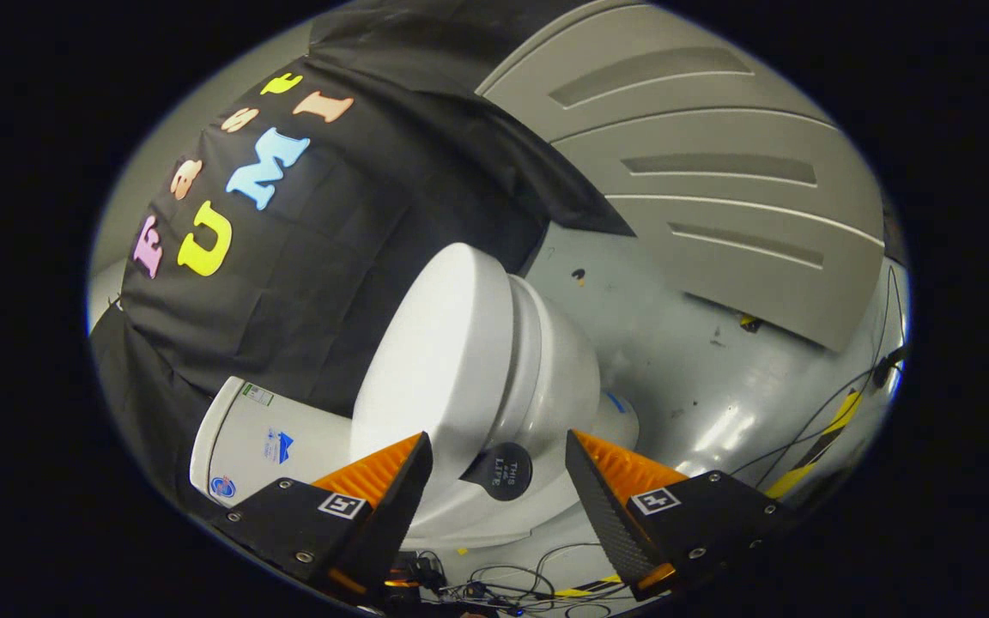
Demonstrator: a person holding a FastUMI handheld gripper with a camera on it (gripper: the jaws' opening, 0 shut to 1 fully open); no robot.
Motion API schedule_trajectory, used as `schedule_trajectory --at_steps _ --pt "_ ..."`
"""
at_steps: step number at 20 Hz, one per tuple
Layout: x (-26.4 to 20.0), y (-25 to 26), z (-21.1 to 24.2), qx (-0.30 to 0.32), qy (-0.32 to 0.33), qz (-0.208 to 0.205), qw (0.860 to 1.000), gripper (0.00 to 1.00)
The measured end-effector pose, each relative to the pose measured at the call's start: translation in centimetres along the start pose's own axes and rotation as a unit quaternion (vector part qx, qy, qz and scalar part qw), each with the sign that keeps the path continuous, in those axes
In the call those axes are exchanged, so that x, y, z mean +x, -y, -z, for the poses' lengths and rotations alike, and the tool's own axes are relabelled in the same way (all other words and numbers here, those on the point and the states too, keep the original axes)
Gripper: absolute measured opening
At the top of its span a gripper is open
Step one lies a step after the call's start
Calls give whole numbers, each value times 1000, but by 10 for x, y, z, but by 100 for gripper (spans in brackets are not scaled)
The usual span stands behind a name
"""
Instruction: Open the toilet lid.
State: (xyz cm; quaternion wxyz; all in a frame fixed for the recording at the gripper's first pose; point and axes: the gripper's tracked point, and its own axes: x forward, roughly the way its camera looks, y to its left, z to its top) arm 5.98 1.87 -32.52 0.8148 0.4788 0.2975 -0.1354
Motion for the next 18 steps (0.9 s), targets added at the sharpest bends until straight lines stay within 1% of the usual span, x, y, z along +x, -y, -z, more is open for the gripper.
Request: schedule_trajectory --at_steps 3,5,7,8,9,12,15,16,18 --pt "5 0 13 10 -15 -1 1000 96" --pt "7 -3 13 14 -13 -9 1000 96" --pt "6 -5 11 24 -7 -22 999 93" --pt "8 -4 10 29 -7 -24 999 86" --pt "11 -1 13 33 -11 -20 999 82" --pt "14 1 18 36 -22 -17 999 60" --pt "17 0 24 29 -33 -19 999 46" --pt "17 0 25 29 -37 -19 999 40" --pt "15 -2 20 38 -33 -26 998 33"
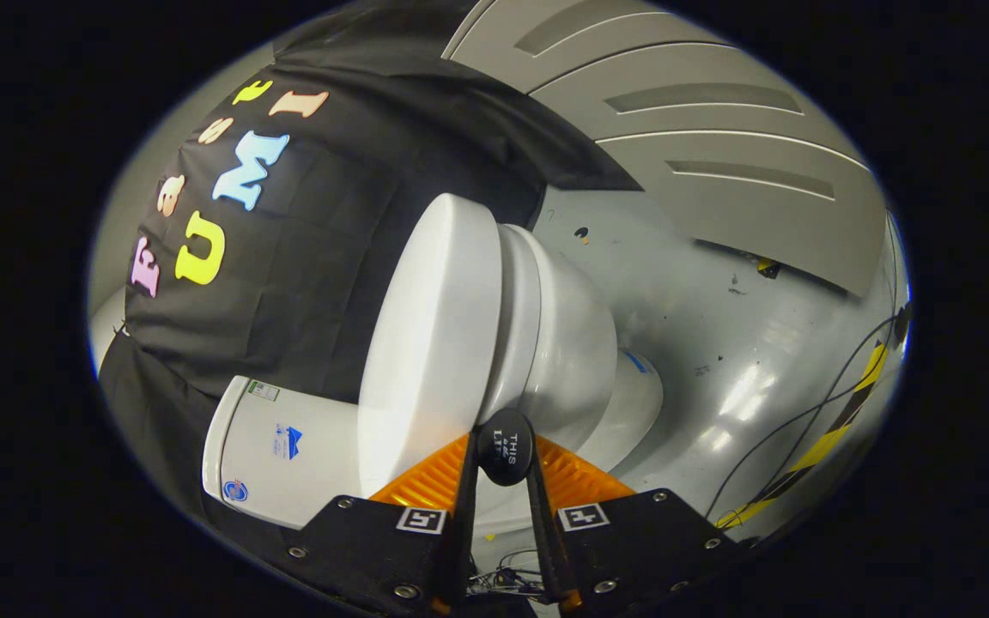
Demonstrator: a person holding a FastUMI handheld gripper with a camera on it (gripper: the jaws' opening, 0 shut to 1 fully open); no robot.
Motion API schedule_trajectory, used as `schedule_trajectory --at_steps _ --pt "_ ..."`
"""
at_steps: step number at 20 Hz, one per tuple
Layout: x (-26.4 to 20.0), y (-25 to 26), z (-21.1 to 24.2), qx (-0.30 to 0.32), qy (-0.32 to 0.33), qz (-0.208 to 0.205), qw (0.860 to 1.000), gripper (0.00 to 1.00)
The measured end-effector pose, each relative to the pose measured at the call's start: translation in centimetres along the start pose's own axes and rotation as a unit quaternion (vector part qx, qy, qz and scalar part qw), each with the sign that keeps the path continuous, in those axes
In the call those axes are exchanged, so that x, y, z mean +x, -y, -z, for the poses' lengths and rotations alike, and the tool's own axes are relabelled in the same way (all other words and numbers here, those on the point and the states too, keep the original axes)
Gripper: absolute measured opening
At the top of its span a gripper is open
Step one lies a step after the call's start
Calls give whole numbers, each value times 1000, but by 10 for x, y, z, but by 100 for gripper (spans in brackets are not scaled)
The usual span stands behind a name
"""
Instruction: Open the toilet lid.
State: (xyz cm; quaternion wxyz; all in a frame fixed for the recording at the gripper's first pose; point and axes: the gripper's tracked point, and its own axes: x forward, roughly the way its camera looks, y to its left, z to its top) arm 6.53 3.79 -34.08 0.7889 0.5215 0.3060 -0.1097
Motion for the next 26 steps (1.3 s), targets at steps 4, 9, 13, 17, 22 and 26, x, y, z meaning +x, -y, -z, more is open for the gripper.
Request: schedule_trajectory --at_steps 4,9,13,17,22,26 --pt "-3 -1 -4 2 8 -5 1000 24" --pt "-8 -2 -9 35 -1 -16 999 9" --pt "-9 -3 -10 52 -14 -17 998 0" --pt "-10 -7 -9 38 -19 -7 999 0" --pt "-19 -18 -17 15 -7 -8 1000 0" --pt "-32 -46 -25 -35 0 -7 999 0"
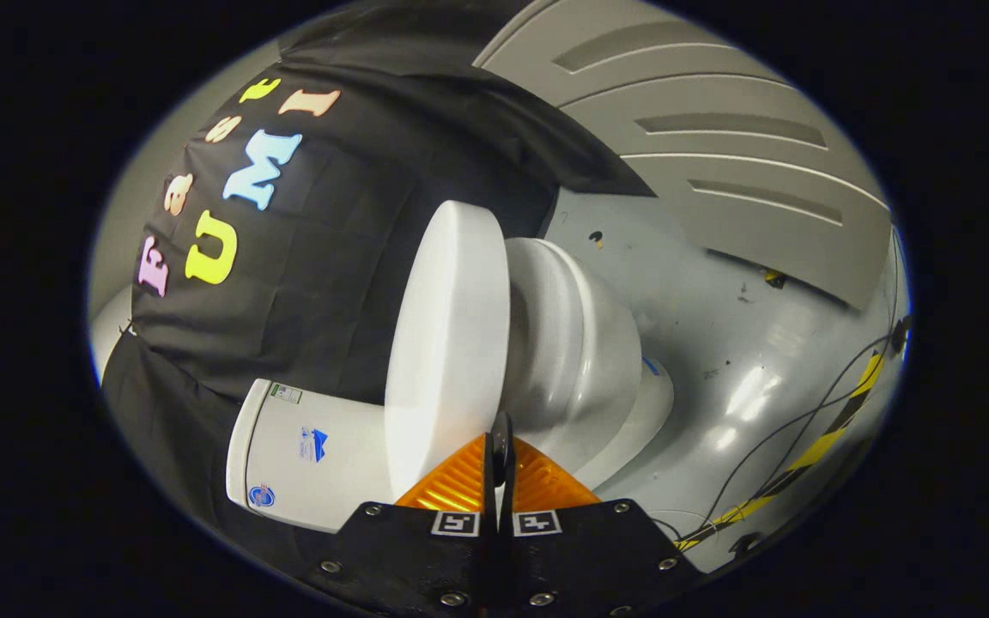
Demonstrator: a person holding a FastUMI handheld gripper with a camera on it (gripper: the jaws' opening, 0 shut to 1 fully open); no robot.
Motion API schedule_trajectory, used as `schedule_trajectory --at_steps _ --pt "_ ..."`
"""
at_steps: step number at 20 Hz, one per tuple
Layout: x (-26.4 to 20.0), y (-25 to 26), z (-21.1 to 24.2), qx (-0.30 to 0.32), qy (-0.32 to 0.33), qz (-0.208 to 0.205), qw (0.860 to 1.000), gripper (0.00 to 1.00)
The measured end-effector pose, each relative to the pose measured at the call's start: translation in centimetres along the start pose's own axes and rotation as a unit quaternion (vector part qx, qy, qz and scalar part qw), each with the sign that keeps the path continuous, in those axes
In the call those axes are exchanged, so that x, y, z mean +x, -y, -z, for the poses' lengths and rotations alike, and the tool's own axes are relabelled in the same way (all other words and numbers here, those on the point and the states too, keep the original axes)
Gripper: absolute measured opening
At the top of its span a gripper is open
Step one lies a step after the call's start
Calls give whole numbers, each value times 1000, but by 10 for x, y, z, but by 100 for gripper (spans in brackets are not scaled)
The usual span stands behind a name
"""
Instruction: Open the toilet lid.
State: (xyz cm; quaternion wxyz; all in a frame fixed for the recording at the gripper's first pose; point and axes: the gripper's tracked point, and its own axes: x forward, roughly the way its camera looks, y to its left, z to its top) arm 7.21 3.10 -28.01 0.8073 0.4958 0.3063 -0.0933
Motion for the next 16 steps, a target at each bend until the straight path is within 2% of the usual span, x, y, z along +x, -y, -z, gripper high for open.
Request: schedule_trajectory --at_steps 4,9,16 --pt "-12 -31 -7 -59 19 21 998 0" --pt "-27 -74 -9 -102 36 7 994 0" --pt "-37 -118 -5 -174 50 10 983 0"
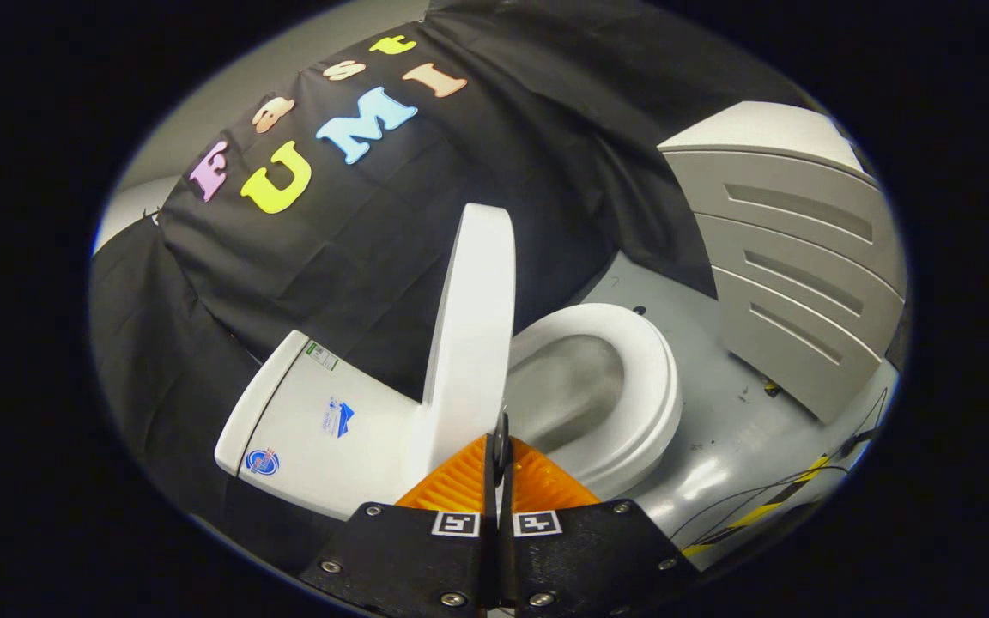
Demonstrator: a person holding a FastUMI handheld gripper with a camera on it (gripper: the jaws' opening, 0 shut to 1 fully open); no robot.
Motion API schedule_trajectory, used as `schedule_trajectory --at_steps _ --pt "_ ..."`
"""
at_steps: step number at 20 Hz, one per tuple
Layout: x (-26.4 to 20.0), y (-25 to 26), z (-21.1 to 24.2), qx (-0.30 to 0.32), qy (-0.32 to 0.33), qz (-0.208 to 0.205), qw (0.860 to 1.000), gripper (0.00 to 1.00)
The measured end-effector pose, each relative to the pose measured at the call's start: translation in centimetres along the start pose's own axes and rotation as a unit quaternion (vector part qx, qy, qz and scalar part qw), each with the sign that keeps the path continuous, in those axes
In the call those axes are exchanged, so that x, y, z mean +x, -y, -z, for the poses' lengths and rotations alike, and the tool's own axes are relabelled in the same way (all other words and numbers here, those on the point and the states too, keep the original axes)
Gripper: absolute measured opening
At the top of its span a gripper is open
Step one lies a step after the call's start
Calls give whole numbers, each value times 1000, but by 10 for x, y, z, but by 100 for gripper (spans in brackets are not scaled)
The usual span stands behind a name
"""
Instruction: Open the toilet lid.
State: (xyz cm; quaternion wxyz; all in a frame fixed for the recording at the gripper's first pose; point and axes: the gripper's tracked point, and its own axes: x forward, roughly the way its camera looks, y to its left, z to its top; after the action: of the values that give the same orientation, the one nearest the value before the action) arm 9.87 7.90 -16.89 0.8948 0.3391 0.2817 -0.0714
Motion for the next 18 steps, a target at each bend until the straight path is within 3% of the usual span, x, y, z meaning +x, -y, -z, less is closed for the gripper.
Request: schedule_trajectory --at_steps 12,18 --pt "-14 -74 -2 -127 17 6 992 0" --pt "-15 -99 -3 -157 35 4 987 0"
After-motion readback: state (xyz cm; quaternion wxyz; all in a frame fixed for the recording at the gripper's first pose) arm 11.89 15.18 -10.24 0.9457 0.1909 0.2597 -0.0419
